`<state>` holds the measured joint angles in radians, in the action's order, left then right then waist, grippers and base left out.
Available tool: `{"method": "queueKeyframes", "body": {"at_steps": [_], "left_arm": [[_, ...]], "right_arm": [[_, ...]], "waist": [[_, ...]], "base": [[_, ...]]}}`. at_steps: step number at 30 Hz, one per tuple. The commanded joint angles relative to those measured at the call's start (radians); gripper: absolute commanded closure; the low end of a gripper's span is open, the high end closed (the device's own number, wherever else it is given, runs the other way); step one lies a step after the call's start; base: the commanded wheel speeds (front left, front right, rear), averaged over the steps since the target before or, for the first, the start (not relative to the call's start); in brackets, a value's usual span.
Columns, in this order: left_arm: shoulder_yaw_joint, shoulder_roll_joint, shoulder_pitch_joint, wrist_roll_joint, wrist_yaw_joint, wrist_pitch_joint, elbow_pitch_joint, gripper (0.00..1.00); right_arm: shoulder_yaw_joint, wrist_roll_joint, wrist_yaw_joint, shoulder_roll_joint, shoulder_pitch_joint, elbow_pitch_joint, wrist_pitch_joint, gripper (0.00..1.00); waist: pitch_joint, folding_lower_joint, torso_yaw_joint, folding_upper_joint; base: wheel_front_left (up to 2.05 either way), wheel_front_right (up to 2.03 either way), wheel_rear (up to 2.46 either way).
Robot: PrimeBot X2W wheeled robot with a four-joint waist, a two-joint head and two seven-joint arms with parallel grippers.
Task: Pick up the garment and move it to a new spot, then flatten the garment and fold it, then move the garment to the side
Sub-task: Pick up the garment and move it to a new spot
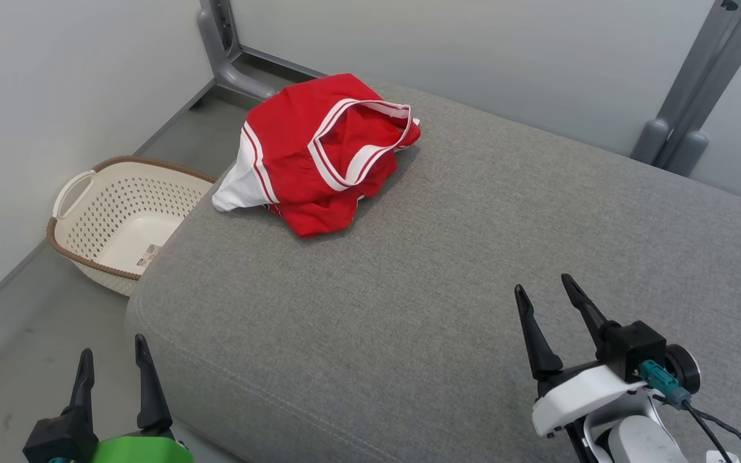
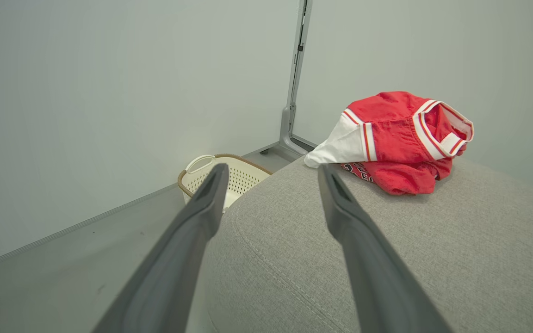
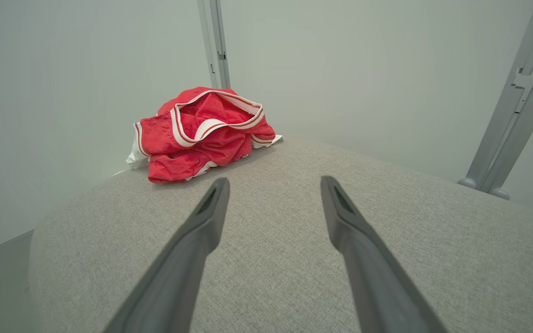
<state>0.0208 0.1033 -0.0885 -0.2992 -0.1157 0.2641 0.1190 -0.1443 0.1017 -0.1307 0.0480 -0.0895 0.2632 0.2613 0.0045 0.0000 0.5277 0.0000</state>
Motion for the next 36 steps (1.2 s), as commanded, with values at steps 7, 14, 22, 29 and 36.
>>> {"method": "queueKeyframes", "body": {"at_steps": [7,14,22,29,36], "left_arm": [[0.009,0.001,0.1,-0.036,0.03,-0.025,0.037,0.0],[0.031,0.006,0.369,-0.093,0.092,-0.137,0.224,0.0],[-0.031,-0.011,0.69,-0.235,0.134,-0.221,0.525,0.0],[-0.078,0.025,0.871,-0.307,0.144,-0.312,0.722,0.0],[-0.141,0.099,0.964,-0.357,0.112,-0.347,0.853,0.0]], "right_arm": [[0.027,-0.018,0.0,0.004,0.011,-0.008,0.001,0.0],[0.05,-0.062,0.0,0.004,0.02,-0.067,-0.035,0.0],[0.021,-0.126,0.0,0.004,-0.02,-0.151,-0.1,0.0],[-0.007,-0.16,0.0,0.004,-0.045,-0.213,-0.136,0.0],[-0.021,-0.17,0.0,0.004,-0.046,-0.25,-0.15,0.0]], "waist": [[0.015,0.0,-0.005,0.0],[0.076,0.0,-0.033,0.0],[0.2,0.0,-0.152,0.0],[0.296,0.0,-0.257,0.0],[0.356,0.0,-0.349,0.0]], "base": [[0.0,0.0,0.0],[0.0,0.0,0.0],[0.0,0.0,0.0],[0.0,0.0,0.0],[0.0,0.0,0.0]]}}
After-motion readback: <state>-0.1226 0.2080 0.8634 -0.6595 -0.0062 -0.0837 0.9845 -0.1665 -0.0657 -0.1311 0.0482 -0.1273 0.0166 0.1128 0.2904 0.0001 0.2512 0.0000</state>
